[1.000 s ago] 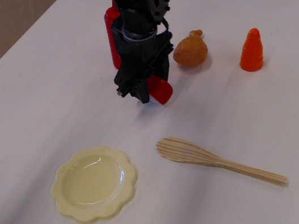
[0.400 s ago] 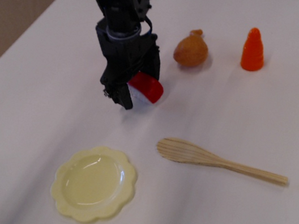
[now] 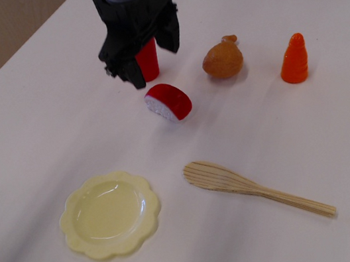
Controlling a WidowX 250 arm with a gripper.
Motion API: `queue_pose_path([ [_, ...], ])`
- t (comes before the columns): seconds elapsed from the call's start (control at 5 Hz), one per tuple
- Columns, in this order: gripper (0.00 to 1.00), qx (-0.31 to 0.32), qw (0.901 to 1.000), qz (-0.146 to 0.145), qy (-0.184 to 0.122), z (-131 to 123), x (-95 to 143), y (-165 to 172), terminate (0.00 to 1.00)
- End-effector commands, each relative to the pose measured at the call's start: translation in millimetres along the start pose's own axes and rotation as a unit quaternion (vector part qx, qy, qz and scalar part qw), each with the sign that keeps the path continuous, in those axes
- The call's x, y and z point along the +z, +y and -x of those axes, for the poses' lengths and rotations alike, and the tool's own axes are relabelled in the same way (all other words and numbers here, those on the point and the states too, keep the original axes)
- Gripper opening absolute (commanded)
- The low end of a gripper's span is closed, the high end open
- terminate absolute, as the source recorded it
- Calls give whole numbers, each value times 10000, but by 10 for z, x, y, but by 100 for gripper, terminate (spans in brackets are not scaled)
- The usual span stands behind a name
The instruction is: Take sushi off plate
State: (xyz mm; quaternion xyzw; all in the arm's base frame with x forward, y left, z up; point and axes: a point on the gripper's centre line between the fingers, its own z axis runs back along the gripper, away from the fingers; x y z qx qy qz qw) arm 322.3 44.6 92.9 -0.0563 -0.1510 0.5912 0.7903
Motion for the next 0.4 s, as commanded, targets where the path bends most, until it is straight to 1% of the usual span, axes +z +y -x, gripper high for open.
queue_pose_path([
  [0.0, 100, -43, 9997, 208, -107, 15, 165, -45, 0],
  [0.2, 100, -43, 9997, 208, -107, 15, 165, -45, 100],
])
